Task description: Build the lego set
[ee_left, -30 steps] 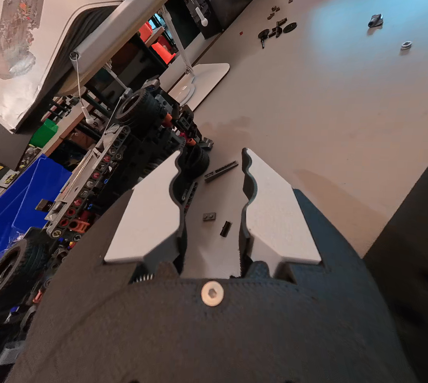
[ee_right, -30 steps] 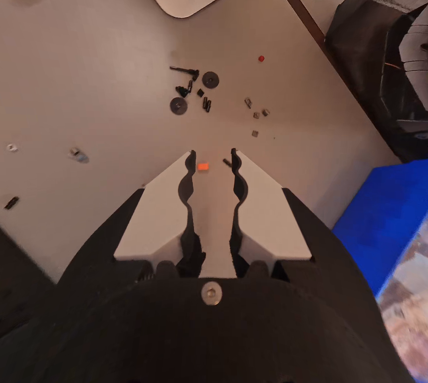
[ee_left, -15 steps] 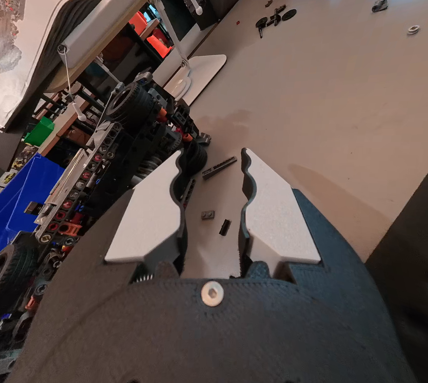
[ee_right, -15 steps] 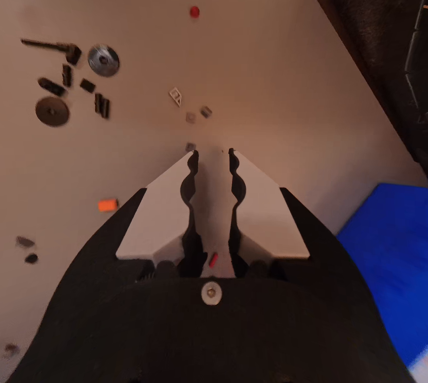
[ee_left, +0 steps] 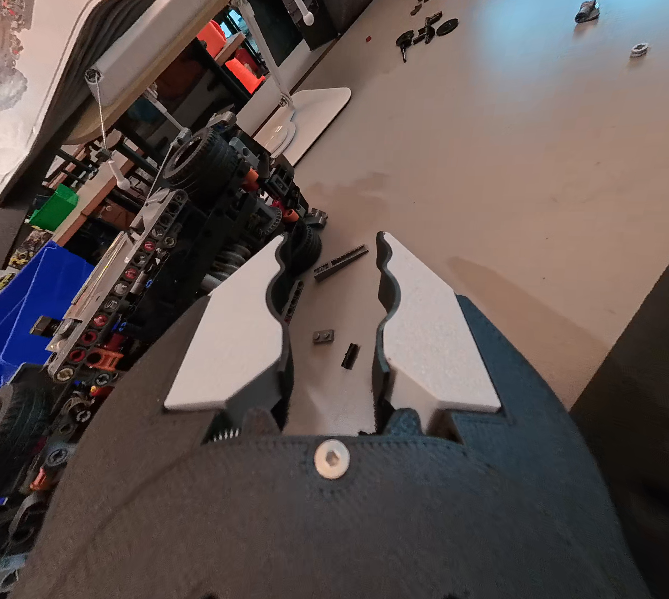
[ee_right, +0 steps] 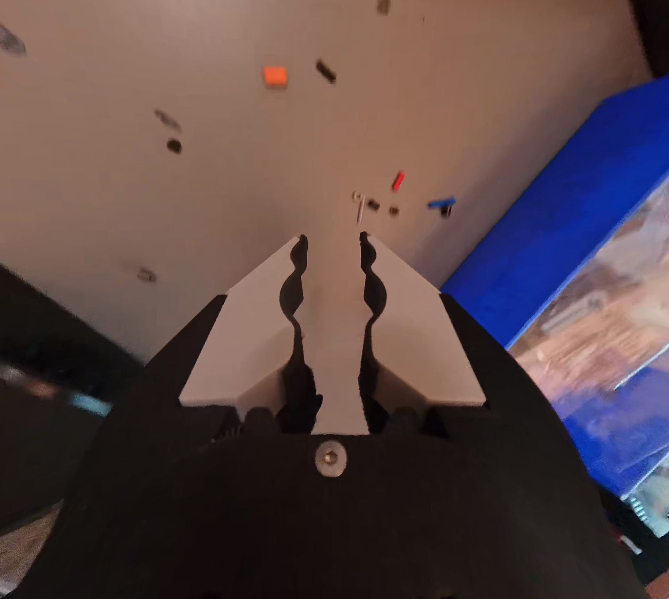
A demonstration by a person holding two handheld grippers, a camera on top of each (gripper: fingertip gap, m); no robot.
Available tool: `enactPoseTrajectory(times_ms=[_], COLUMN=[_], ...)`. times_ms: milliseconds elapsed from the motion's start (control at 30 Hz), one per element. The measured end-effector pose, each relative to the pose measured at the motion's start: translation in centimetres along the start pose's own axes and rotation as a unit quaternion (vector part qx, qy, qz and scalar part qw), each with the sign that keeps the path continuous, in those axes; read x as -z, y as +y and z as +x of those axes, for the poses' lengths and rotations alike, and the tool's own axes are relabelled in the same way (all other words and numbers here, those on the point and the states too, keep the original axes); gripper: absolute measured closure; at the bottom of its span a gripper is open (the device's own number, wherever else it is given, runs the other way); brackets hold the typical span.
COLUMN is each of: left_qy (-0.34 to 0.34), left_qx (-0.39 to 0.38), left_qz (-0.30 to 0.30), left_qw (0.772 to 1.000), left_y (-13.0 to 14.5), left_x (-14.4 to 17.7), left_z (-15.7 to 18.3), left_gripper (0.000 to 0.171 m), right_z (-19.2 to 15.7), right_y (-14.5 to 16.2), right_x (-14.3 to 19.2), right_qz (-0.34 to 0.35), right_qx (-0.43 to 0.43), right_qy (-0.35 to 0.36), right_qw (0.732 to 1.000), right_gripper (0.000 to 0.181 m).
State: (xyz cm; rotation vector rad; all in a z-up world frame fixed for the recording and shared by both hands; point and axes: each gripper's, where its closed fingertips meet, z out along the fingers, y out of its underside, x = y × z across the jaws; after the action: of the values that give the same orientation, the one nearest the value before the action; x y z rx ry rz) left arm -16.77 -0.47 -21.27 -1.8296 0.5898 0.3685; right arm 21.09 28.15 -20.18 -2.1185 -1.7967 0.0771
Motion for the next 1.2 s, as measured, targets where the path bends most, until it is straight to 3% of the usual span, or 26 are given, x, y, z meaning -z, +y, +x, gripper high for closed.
enactPoseTrajectory(times_ms=[67, 133, 267, 567, 1000, 1200], left_qy=[-0.001, 0.001, 0.005, -0.007, -0.002, -0.002], left_qx=[-0.001, 0.0, -0.007, -0.011, -0.011, -0.011], left_qz=[-0.001, 0.001, -0.005, -0.016, -0.02, -0.02], left_qw=[1.0, 1.0, 1.0, 1.0, 1.0, 1.0], left_y=[0.0, -0.1, 0.0, 0.4, 0.5, 0.6], left_x=[0.0, 0.0, -0.3, -0.2, -0.4, -0.4], left_z=[0.0, 0.0, 0.3, 0.0, 0.1, 0.1], left_gripper=[0.127, 0.127, 0.127, 0.127, 0.127, 0.126], right_z=[-0.6, -1.1, -1.3, 0.7, 1.1, 0.5], right_y=[2.8, 3.8, 1.4, -0.2, -0.3, -0.7], right_x=[0.3, 0.2, -1.7, -7.1, -8.5, -8.5], right_qz=[0.001, 0.037, 0.119, 0.12, 0.153, 0.169], right_qx=[-0.026, -0.048, -0.039, -0.056, -0.131, -0.114], right_qy=[-0.003, -0.01, 0.004, 0.041, -0.025, -0.029], right_qw=[1.0, 0.998, 0.992, 0.99, 0.979, 0.979], right_gripper=[0.154, 0.155, 0.155, 0.156, 0.158, 0.166])
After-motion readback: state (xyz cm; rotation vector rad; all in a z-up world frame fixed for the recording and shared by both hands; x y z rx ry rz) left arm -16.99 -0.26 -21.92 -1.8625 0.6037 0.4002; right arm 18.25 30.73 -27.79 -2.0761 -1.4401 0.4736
